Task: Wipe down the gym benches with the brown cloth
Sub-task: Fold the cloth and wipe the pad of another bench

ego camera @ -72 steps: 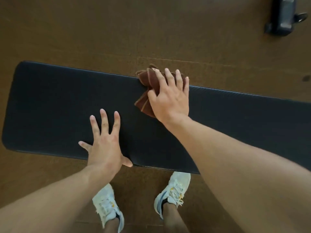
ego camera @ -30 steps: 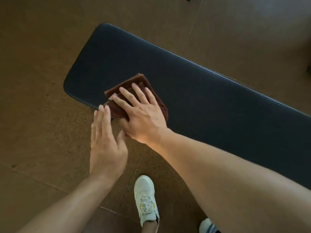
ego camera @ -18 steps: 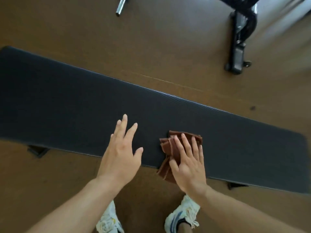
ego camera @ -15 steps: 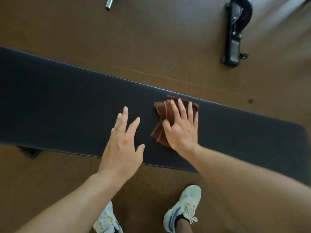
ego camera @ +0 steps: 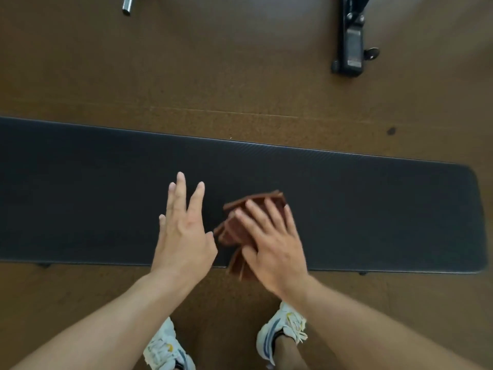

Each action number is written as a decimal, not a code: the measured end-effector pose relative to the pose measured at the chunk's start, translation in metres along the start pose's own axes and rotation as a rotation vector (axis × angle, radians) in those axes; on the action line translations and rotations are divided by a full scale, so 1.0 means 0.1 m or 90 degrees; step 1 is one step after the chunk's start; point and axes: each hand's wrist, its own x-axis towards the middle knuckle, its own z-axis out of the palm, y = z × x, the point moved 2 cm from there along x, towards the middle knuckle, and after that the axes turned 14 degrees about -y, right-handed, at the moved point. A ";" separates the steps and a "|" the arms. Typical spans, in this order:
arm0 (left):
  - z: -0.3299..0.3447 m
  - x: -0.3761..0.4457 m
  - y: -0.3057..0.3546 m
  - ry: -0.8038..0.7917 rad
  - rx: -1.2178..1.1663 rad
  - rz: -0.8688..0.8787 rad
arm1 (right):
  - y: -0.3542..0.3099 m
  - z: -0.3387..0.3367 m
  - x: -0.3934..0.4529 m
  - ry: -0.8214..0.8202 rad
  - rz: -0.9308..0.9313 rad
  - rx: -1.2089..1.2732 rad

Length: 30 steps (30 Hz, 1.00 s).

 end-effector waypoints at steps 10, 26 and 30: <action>0.39 0.37 0.58 -0.170 0.168 -0.068 | 0.52 -0.43 0.37 0.091 0.139 0.126; 0.89 0.56 0.82 -0.075 0.298 -0.177 | 1.53 -0.90 0.82 0.092 0.168 0.180; 0.94 0.52 0.82 -0.068 0.288 -0.179 | 1.52 -0.49 0.08 0.136 0.150 0.145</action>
